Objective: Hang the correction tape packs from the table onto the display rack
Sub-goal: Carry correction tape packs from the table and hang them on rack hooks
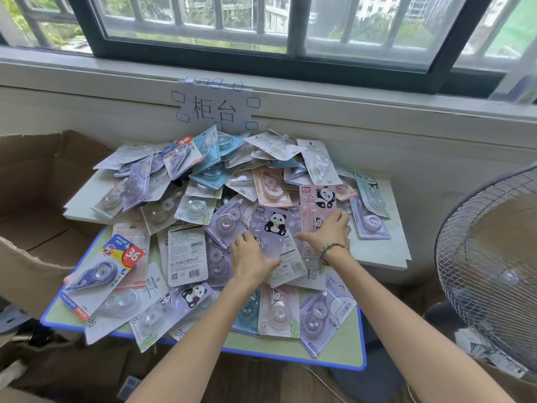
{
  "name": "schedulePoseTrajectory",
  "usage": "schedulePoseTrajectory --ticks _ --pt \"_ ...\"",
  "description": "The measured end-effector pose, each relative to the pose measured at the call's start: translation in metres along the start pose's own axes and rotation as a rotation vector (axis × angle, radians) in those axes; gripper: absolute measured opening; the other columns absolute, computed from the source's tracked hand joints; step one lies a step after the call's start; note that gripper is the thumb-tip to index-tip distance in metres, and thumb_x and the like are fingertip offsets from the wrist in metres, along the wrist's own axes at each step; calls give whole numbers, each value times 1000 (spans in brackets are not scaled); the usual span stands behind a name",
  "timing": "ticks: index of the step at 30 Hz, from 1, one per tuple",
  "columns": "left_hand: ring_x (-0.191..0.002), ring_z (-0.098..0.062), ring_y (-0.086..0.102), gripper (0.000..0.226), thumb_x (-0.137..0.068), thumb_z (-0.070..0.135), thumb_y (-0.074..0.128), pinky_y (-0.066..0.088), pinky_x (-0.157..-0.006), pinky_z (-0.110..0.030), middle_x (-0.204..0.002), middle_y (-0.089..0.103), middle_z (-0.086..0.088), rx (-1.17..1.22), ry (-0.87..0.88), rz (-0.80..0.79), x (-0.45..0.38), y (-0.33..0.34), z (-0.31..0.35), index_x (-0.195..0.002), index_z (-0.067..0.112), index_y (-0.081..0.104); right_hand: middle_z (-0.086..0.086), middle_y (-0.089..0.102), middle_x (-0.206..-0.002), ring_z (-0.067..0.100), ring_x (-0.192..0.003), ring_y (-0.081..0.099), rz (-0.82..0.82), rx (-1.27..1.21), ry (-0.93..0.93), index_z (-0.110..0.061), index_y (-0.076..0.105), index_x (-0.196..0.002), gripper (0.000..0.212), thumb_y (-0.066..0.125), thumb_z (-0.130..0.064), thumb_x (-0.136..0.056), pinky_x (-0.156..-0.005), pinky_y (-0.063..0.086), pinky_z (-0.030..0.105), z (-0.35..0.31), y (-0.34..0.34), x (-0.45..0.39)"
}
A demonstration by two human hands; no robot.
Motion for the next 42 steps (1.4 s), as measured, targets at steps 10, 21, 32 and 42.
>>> schedulePoseTrajectory --ticks 10,21,32,42 --pt "-124 -33 46 115 -66 45 84 46 -95 -36 -141 33 -20 209 52 199 40 -53 27 -149 5 15 17 22 -141 33 -128 35 127 -56 -118 -3 1 -149 125 81 -50 -66 -103 41 42 8 -50 57" --pt "-137 -33 30 119 -72 51 77 33 -109 -51 -149 28 -19 259 184 254 115 -92 16 -153 7 2 19 23 -148 32 -134 31 258 -53 -59 -2 -9 -149 125 73 -58 -72 -107 33 40 20 -82 174" --pt "-131 -39 36 110 -76 42 77 37 -101 -46 -144 31 -23 321 531 43 252 -89 30 -151 2 8 21 29 -143 36 -130 35 651 -89 346 0 -5 -149 126 76 -54 -70 -102 35 41 118 -125 389" --pt "-131 -36 36 109 -77 43 74 39 -99 -47 -144 32 -18 362 877 -193 450 -39 112 -152 3 6 20 32 -141 34 -128 38 931 -94 669 -1 -3 -150 126 77 -54 -69 -99 39 42 241 -187 593"
Point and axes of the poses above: each hand's wrist, its own x-axis away from the middle knuckle, its own y-axis out of the palm, z = x × y, the point moved 6 cm from there along -x, towards the middle knuckle
